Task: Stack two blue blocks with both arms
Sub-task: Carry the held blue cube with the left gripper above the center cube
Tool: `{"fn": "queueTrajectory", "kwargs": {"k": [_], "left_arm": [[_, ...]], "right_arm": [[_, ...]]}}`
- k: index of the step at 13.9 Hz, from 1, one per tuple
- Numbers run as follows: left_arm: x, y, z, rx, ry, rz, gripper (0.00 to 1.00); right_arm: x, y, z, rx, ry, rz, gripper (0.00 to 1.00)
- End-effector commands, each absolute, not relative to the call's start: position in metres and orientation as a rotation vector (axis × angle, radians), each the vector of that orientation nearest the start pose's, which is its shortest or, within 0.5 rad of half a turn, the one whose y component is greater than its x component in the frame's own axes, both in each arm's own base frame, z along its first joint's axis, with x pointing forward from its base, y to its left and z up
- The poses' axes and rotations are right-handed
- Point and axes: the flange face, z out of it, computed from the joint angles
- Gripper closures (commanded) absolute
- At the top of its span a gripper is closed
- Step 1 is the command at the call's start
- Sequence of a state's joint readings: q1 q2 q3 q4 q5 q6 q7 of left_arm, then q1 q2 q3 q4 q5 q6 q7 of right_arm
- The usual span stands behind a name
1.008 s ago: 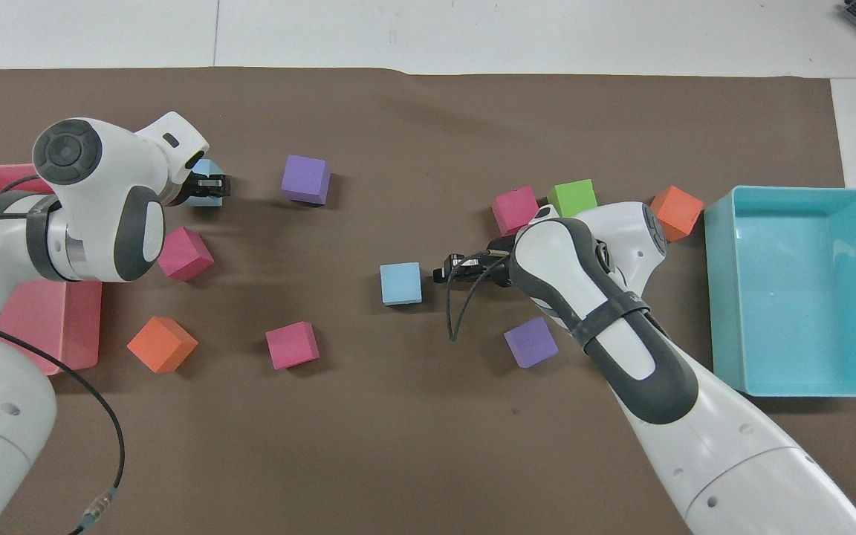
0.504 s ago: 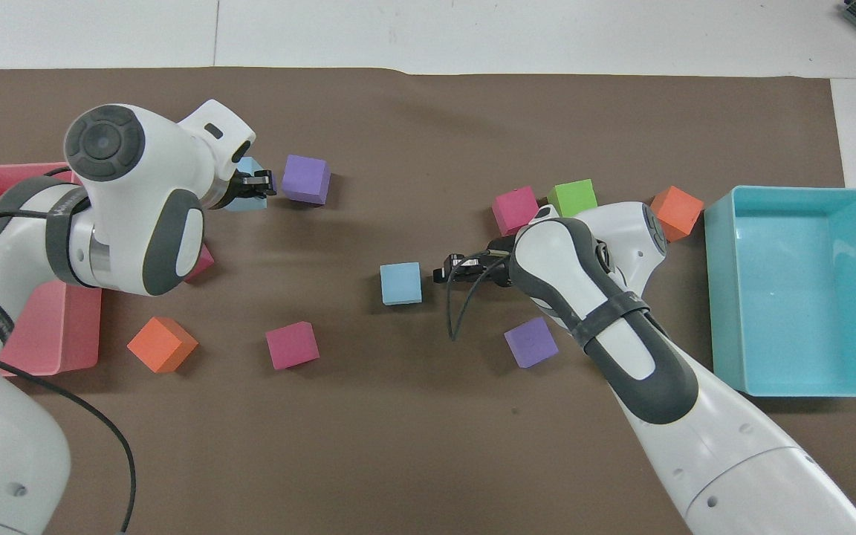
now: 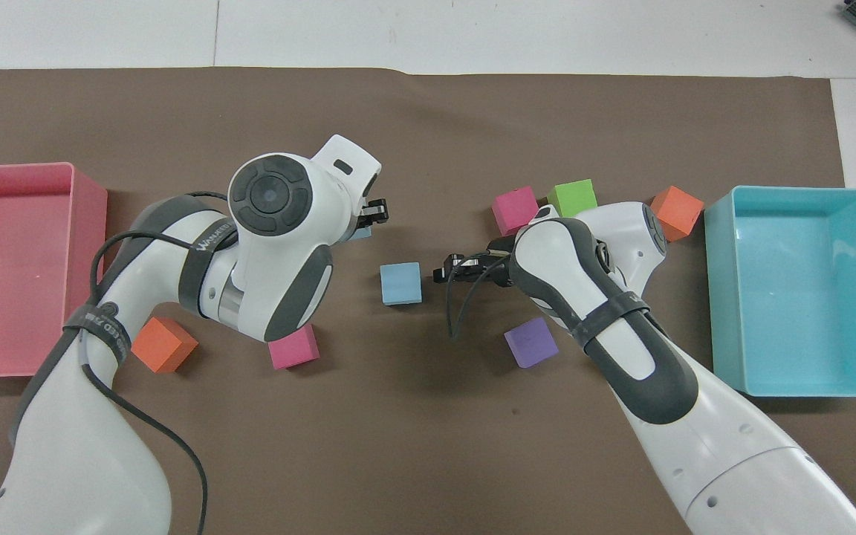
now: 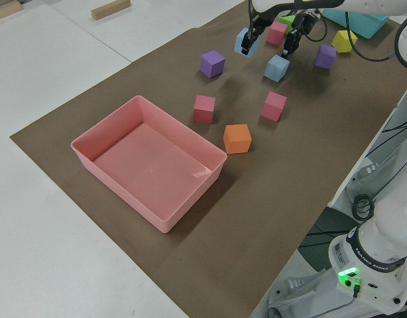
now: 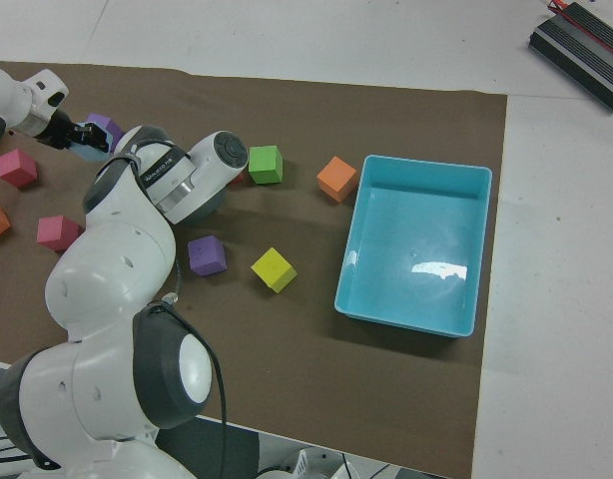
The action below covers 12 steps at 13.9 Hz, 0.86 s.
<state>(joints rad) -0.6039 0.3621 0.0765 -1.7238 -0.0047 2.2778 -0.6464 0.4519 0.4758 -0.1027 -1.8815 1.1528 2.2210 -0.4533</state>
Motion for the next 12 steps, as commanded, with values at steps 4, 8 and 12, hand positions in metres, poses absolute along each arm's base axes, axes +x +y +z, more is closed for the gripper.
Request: {"fn": "queueTrajectory", "kwargs": {"k": [4, 8, 12], "left_arm": [[0.523, -0.386, 0.392, -3.193, -0.136, -0.231, 0.82], [0.496, -0.391, 0.387, -3.187, -0.104, -0.206, 0.83], [0.484, -0.392, 0.383, -3.178, -0.087, -0.206, 0.83]], "right_arm": [[0.580, 0.247, 0.263, -2.324, 0.036, 0.059, 1.00], [0.580, 0.248, 0.263, -2.324, 0.032, 0.060, 1.00], [0.580, 0.247, 0.263, -2.324, 0.034, 0.059, 1.00]]}}
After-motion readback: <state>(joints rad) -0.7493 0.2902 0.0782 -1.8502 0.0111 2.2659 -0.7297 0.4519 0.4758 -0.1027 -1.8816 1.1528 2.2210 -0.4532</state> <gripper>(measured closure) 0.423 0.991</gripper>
